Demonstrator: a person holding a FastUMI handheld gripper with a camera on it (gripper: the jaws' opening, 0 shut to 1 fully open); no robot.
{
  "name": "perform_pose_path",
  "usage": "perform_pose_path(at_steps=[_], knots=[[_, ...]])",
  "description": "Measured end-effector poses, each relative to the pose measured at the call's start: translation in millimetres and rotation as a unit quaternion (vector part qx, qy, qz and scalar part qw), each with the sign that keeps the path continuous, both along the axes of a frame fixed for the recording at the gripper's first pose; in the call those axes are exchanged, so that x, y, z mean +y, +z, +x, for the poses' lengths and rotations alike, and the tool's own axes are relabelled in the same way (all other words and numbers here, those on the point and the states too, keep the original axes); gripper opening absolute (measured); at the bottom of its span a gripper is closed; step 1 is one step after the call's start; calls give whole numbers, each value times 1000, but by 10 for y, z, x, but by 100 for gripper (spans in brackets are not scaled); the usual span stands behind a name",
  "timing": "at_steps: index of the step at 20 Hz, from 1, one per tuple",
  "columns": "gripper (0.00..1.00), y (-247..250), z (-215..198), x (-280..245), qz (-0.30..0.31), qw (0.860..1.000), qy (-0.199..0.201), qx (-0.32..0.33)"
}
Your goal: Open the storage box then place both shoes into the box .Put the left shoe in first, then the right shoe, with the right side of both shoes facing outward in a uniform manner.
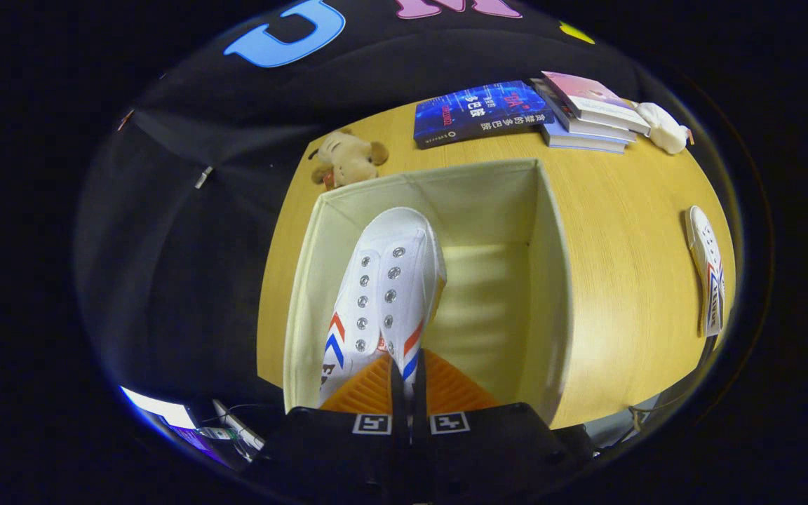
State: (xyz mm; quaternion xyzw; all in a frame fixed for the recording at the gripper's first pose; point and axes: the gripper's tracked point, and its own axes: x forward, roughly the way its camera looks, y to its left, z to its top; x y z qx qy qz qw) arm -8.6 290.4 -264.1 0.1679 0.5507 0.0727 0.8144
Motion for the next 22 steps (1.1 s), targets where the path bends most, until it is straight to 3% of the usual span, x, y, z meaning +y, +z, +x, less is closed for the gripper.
perform_pose_path(at_steps=[5, 7, 10, 14, 22], knots=[[9, -296, -6, 159, -31, 999, 25, 11], [26, -211, 33, 282, -12, 999, 37, -1], [86, 51, 94, 207, -26, 996, 54, -59], [99, 501, -12, -133, -47, 990, 57, -123], [99, 1174, -219, -1458, -90, 974, 28, -206]])
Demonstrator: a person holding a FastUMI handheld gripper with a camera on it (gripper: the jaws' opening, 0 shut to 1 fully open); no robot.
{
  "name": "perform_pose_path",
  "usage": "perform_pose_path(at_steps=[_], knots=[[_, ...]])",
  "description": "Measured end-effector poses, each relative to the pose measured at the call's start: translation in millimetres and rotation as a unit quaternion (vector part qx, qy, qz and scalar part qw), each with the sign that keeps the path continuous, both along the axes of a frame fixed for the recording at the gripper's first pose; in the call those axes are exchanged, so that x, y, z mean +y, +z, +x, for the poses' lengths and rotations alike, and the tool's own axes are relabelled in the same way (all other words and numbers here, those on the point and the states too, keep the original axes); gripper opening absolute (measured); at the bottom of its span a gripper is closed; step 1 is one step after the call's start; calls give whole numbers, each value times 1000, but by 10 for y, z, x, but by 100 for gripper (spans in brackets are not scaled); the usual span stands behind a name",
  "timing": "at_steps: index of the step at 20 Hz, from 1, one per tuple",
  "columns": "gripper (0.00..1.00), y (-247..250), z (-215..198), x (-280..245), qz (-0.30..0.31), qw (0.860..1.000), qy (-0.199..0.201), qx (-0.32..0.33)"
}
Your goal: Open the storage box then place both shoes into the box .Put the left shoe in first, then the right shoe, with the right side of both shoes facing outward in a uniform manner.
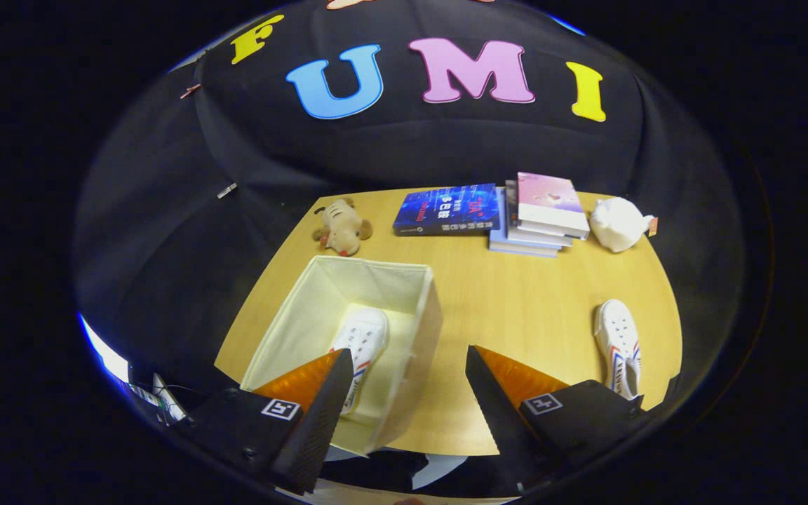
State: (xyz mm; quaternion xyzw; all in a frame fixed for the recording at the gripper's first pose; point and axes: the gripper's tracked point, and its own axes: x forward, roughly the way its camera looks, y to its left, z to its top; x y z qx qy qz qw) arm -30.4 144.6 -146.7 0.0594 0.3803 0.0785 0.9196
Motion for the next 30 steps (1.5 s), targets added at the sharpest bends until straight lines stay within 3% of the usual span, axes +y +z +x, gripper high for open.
perform_pose_path(at_steps=[7, 16, 21, 26, 30], knots=[[99, -32, -105, -1465, -42, 999, -29, -7], [99, -792, -99, -3023, -95, 994, -51, 36], [99, -1432, -155, -3527, -104, 988, -48, 100], [99, -1896, -181, -3692, -104, 982, -34, 156], [90, -2132, -177, -3685, -91, 978, -27, 188]])
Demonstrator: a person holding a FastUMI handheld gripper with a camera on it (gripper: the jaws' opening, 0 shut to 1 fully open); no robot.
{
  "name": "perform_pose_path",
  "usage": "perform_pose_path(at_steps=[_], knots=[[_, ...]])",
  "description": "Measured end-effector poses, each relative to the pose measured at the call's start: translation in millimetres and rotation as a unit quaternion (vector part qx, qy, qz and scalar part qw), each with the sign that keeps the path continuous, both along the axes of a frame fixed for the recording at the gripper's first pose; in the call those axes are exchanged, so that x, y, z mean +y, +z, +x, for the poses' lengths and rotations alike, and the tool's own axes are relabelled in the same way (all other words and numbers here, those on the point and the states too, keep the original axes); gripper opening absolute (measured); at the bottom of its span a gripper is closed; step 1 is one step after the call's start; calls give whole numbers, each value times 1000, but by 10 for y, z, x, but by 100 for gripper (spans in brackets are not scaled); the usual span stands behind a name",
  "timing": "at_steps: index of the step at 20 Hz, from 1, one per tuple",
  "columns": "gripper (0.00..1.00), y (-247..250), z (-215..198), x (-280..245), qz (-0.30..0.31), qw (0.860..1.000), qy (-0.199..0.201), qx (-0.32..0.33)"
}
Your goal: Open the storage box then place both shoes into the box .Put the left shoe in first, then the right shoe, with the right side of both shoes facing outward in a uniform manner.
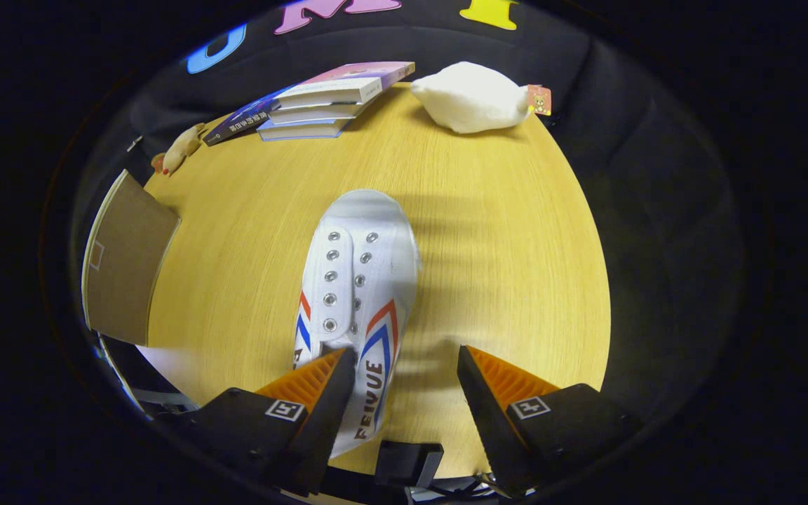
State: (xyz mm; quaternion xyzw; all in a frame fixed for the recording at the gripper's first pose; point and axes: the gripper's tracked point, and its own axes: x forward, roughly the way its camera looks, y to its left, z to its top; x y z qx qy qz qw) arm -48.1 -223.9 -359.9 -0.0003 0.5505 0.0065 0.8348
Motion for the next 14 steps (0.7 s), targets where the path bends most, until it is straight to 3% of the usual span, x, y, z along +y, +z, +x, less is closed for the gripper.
perform_pose_path(at_steps=[1, 3, 4, 5, 6, 9, 11, 14], knots=[[89, -7, 6, 44, 15, 1000, -3, 4], [74, -33, 24, 119, 40, 999, -10, 10], [62, -32, 15, 159, 52, 998, -14, 15], [56, -33, 19, 202, 65, 997, -23, 20], [39, -48, 14, 205, 65, 997, -32, 23], [27, -35, 32, 177, 67, 996, -59, 22], [14, -40, 38, 176, 73, 995, -59, 16], [8, -5, 29, 201, 86, 994, -67, 19]])
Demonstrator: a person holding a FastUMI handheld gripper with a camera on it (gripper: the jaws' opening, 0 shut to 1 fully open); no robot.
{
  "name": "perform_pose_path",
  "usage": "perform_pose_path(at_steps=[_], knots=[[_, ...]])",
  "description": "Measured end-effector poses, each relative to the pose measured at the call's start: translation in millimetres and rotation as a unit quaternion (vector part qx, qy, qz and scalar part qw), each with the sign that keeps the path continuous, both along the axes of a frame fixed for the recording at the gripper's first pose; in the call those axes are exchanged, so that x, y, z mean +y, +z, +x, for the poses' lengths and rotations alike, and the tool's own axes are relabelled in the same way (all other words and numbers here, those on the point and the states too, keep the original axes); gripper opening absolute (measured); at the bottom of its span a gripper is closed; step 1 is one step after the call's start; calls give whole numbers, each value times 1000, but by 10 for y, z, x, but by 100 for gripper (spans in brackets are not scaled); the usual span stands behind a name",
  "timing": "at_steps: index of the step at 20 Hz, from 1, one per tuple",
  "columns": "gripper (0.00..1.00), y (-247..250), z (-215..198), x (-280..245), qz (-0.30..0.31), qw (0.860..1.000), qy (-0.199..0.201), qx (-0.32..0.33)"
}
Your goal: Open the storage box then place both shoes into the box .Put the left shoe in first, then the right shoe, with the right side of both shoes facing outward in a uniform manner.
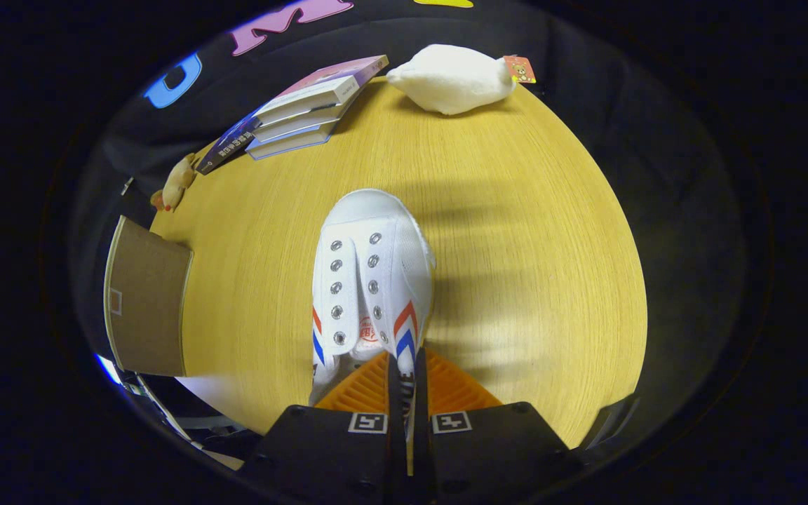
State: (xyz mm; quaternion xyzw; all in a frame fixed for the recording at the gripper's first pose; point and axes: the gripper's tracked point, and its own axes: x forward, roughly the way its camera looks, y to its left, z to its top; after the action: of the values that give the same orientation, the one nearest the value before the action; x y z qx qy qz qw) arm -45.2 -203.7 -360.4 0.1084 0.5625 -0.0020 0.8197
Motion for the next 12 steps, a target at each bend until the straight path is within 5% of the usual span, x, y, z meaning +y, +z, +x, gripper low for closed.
perform_pose_path(at_steps=[4, 12], knots=[[5, 229, 28, 128, 35, 998, -48, -9], [5, 1174, 3, 530, 34, 996, -62, -58]])
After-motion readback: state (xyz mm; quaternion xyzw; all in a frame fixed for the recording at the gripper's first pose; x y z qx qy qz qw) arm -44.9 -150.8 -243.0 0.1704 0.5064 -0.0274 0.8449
